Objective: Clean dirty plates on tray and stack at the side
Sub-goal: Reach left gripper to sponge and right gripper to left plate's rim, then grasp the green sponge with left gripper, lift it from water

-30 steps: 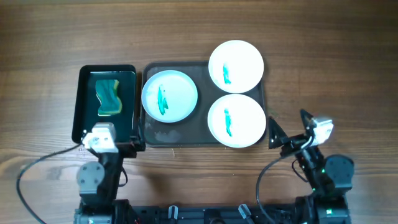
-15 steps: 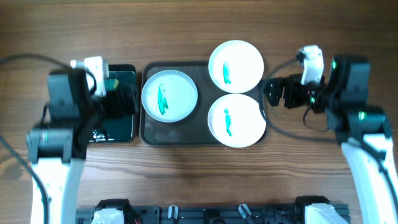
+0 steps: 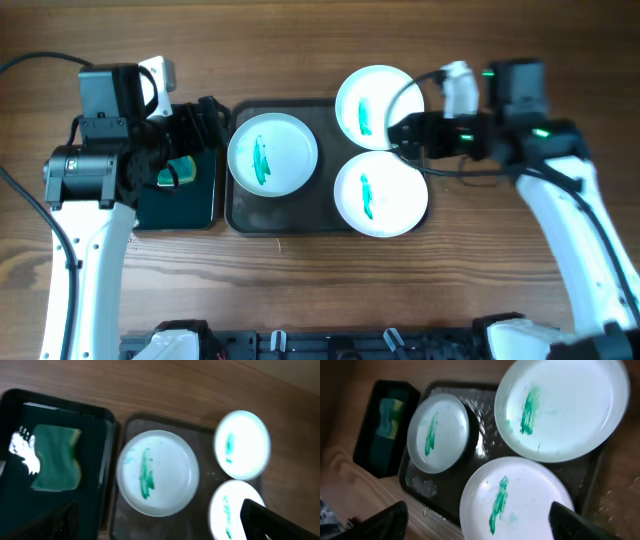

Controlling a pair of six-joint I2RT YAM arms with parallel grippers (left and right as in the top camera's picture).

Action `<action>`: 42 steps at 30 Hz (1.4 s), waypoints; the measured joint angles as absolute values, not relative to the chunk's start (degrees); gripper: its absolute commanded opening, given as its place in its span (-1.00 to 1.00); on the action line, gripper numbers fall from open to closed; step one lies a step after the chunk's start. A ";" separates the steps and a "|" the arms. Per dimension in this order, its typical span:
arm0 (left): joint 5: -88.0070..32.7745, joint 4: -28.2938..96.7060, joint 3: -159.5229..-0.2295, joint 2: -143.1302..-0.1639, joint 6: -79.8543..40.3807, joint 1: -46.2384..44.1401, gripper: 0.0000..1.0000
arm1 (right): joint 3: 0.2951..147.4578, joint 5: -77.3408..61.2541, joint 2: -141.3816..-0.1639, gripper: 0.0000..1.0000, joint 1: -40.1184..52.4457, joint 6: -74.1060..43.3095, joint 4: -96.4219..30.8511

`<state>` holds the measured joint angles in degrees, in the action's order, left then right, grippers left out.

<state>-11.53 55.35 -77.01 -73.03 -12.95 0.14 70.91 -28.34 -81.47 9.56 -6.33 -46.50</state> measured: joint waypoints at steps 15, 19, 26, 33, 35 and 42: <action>1.91 58.76 -77.14 -82.87 -16.69 0.16 1.00 | 99.42 -15.40 -119.17 -0.20 29.28 -19.88 -46.94; 2.74 58.74 -77.14 -83.05 -16.69 0.16 1.00 | 99.48 -15.09 -122.96 -0.28 29.61 -20.84 -47.72; 4.36 58.74 -77.14 -83.05 -16.67 0.16 0.99 | 99.48 -14.94 -126.89 -0.28 30.24 -21.15 -47.83; 4.69 58.74 -77.14 -83.05 -13.63 0.16 1.00 | 99.48 -14.96 -128.70 -0.32 31.68 -20.47 -47.81; 4.69 58.74 -77.14 -83.05 -13.37 0.16 1.00 | 99.48 -14.96 -128.70 -0.38 31.86 -20.45 -47.57; 4.93 58.81 -77.14 -84.33 -12.01 0.21 1.00 | 98.39 -14.96 -128.75 -0.58 31.83 -22.31 -45.15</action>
